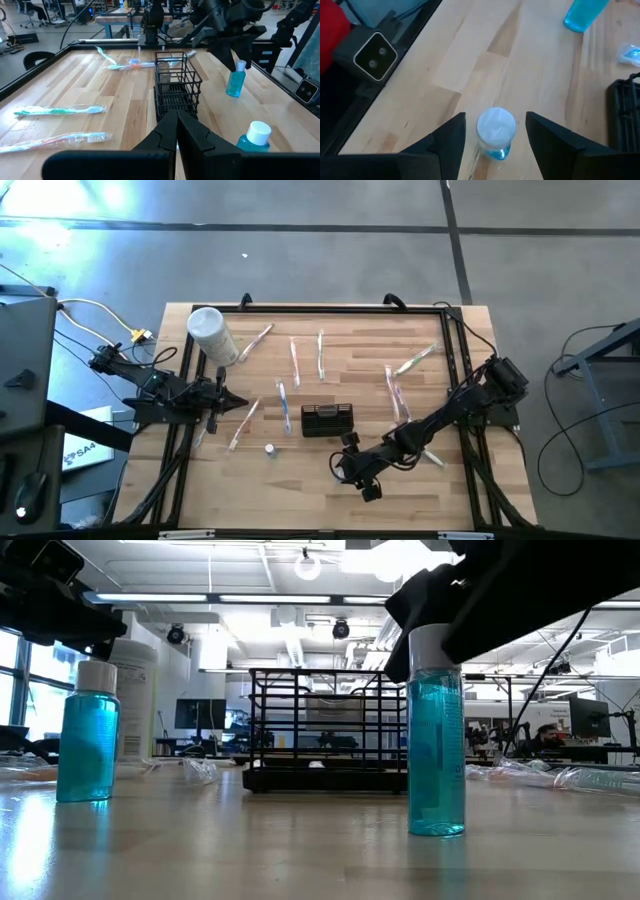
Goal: Pick & Place toothbrushing station
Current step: Put the right blue mouthwash into the black wire organizer
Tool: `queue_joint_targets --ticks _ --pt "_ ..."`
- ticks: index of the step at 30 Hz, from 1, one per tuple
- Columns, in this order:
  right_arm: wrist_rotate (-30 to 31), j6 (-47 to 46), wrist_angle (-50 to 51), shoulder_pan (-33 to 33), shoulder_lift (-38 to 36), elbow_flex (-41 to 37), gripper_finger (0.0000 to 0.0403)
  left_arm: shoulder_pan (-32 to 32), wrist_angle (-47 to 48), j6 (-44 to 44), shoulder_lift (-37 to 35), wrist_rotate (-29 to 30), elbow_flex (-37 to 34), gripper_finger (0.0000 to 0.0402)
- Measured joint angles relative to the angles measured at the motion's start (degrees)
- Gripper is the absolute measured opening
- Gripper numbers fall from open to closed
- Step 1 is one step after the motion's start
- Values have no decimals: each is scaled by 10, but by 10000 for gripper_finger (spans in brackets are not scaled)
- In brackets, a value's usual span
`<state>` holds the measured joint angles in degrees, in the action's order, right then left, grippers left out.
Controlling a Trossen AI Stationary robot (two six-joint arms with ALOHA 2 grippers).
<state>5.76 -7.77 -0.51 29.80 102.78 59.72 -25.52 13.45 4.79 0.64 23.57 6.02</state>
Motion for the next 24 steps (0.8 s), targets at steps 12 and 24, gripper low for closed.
queue_joint_targets --ticks 12,24 --pt "-36 4 2 -5 14 0 110 0 0 0 0 0 0 6" --pt "-8 5 -2 -4 13 0 92 0 0 -2 0 0 0 6"
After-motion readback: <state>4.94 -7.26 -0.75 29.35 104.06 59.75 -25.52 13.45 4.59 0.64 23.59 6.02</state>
